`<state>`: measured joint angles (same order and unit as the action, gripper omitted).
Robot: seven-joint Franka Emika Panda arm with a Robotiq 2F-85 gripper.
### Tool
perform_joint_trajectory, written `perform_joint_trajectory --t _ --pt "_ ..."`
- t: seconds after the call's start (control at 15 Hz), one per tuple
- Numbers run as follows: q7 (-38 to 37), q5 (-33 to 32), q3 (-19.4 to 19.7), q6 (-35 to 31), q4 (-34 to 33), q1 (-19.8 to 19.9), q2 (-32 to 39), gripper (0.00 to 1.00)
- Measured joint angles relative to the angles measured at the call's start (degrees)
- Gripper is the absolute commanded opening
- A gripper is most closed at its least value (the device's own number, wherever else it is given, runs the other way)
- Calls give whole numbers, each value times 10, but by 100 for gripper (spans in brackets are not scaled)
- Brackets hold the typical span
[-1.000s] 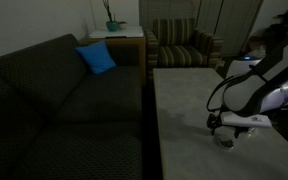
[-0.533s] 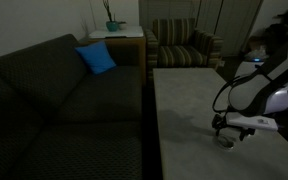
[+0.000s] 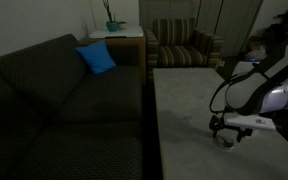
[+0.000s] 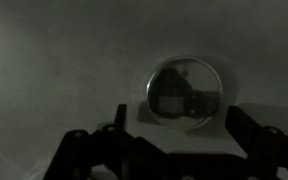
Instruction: Pick the lid on the table and put it on the bottle
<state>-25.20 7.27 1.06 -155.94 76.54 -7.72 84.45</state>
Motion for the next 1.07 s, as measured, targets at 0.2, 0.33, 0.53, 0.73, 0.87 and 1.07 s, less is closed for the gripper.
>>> perform_joint_trajectory --t 0.2,0.33,0.53,0.73,0.87,1.07 --pt "3 0 -2 24 -2 0 0 100" --pt "5 0 -2 42 -3 0 0 100" --pt "5 0 -2 62 -7 0 0 73" --pt "4 0 -2 66 -10 -2 -1 52" --pt "3 0 -2 71 -13 -5 -3 44" --pt "0 0 -1 73 -14 -6 -2 44"
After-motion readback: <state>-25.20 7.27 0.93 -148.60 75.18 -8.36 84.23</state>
